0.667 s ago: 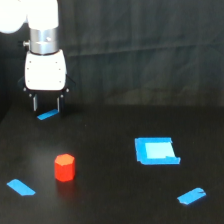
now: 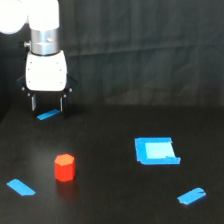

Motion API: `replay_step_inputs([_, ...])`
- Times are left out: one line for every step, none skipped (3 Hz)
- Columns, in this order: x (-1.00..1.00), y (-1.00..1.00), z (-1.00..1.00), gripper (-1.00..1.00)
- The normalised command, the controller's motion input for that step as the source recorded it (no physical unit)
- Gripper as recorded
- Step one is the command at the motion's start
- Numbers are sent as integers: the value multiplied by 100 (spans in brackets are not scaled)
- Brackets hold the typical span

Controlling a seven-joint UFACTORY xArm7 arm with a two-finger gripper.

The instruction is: Pick up the red object from the table

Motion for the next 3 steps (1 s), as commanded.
replay_step_inputs([60, -45, -24, 96])
replay_step_inputs([65, -60, -14, 91])
replay_step_inputs([54, -79, -5, 100])
